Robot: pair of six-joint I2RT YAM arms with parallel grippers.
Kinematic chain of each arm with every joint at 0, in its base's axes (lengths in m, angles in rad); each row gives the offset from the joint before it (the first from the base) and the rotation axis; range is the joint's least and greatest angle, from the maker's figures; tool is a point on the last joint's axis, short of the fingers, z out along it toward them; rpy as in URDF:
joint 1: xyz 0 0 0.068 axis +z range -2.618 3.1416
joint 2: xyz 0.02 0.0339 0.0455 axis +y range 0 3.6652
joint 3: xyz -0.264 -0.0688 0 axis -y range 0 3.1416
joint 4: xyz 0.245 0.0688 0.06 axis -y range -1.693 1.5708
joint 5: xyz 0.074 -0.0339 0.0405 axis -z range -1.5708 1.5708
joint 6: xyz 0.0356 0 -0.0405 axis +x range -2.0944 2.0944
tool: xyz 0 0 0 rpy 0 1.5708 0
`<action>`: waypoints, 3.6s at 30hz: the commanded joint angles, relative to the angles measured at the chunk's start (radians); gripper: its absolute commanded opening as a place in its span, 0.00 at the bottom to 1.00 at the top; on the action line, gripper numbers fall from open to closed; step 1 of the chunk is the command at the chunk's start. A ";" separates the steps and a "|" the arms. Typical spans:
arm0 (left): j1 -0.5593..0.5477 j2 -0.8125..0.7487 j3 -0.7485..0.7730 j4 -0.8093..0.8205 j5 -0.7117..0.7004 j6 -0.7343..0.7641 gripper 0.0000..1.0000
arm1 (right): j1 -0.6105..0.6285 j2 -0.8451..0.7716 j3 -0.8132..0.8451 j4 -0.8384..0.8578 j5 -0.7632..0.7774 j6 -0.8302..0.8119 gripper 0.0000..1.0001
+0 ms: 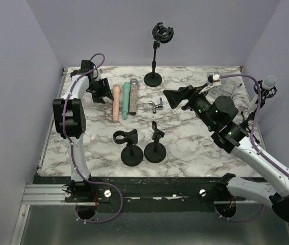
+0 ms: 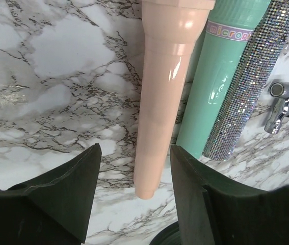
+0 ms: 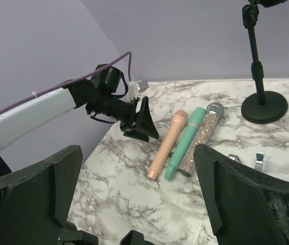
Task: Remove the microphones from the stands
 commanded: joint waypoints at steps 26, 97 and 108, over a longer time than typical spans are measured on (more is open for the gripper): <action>-0.073 -0.619 -0.334 0.262 0.194 -0.097 0.63 | -0.038 0.290 0.137 -0.044 -0.018 0.113 1.00; -0.098 -0.700 -0.461 0.507 0.432 -0.266 0.98 | -0.281 1.481 1.017 0.147 0.043 0.606 0.76; -0.097 -0.695 -0.462 0.509 0.431 -0.266 0.98 | -0.281 1.437 0.998 0.158 -0.012 0.496 0.91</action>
